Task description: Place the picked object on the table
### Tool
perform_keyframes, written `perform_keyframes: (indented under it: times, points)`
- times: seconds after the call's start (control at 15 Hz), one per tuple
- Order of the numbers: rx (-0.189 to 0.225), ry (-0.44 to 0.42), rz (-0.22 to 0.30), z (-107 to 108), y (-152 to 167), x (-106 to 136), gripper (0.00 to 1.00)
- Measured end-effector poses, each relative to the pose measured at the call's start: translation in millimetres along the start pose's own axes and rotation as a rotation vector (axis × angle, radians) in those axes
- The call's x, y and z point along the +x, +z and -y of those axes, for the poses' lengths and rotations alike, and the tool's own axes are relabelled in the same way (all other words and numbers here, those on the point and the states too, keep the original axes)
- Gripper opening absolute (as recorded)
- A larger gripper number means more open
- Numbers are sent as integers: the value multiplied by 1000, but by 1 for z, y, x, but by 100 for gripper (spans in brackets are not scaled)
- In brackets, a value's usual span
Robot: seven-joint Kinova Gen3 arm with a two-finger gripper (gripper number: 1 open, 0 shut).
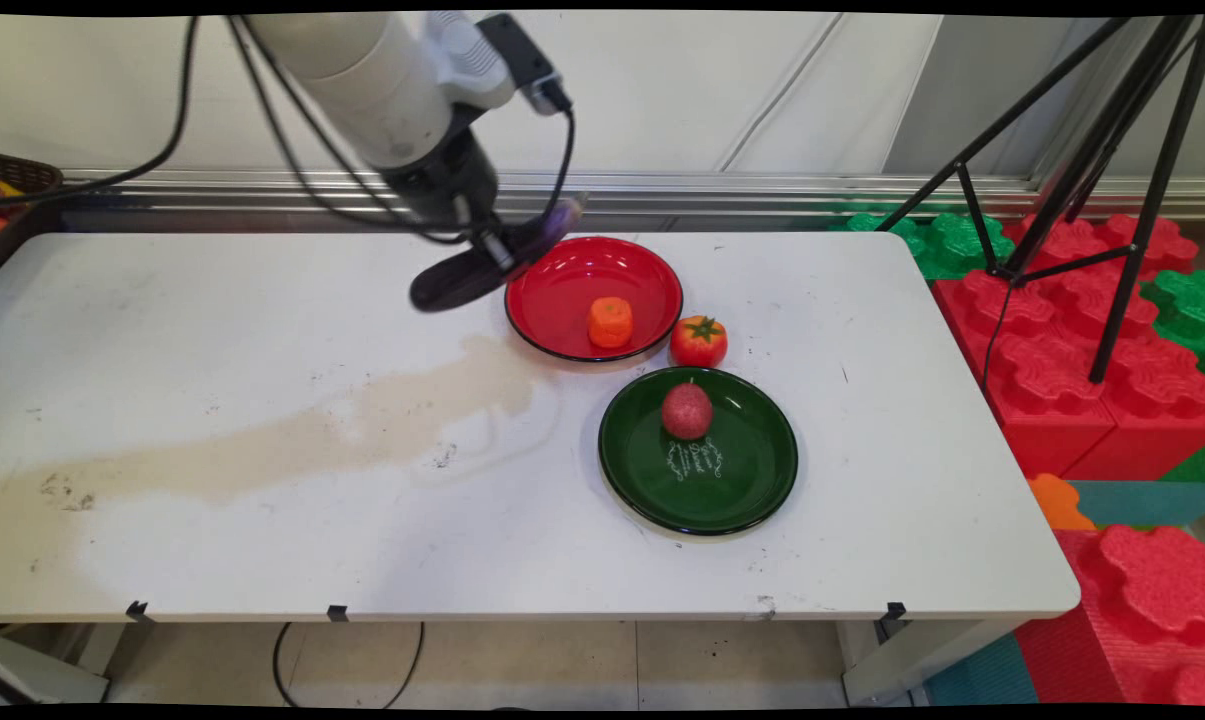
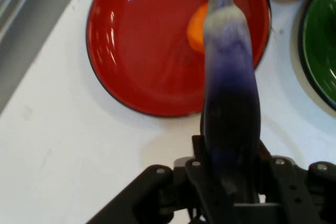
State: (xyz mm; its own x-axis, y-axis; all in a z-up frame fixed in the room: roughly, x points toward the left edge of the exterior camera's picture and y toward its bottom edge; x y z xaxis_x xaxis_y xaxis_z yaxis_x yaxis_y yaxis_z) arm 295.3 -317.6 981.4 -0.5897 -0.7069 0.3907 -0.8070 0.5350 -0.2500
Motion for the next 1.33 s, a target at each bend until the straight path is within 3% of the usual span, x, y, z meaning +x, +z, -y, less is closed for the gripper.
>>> perform_keyframes:
  times: [0.33,0.67,1.33]
  points:
    - [-20,8,46,-21,-8,-33,0]
    - [-30,11,79,-34,11,-55,0]
    - [-56,49,94,-43,78,-58,0]
